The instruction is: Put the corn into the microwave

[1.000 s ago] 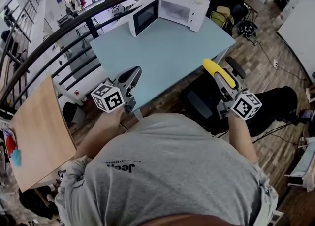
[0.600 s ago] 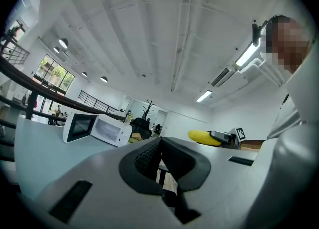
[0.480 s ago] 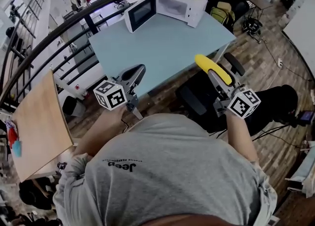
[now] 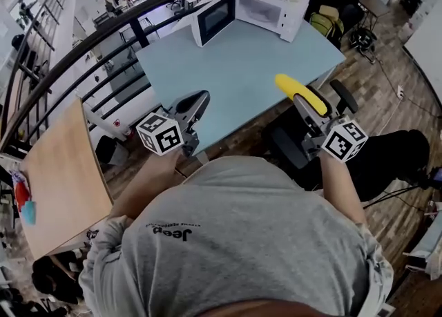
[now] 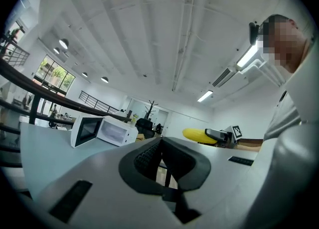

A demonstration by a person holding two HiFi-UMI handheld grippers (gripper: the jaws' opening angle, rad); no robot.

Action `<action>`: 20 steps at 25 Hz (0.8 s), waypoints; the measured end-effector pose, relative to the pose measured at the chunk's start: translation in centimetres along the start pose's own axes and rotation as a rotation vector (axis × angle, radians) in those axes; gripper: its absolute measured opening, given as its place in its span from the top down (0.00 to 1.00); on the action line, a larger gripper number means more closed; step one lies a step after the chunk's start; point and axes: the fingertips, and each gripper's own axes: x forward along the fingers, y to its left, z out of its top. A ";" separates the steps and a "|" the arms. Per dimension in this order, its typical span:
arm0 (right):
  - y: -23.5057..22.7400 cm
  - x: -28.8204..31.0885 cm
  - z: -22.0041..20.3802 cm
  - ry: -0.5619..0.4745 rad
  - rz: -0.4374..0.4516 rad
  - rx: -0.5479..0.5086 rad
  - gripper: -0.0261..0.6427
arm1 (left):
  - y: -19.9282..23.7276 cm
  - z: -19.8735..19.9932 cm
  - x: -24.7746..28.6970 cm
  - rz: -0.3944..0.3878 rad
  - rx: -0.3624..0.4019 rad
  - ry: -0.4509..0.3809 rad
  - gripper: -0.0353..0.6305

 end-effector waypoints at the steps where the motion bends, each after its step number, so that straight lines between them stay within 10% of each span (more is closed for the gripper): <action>1: 0.5 1.3 -0.1 0.002 -0.002 -0.004 0.58 | 1.1 0.5 -0.6 -0.004 0.003 -0.003 0.92; 20: 3.4 20.4 -2.0 0.077 -0.129 -0.032 0.58 | 18.6 6.6 -6.3 -0.095 0.020 0.049 0.92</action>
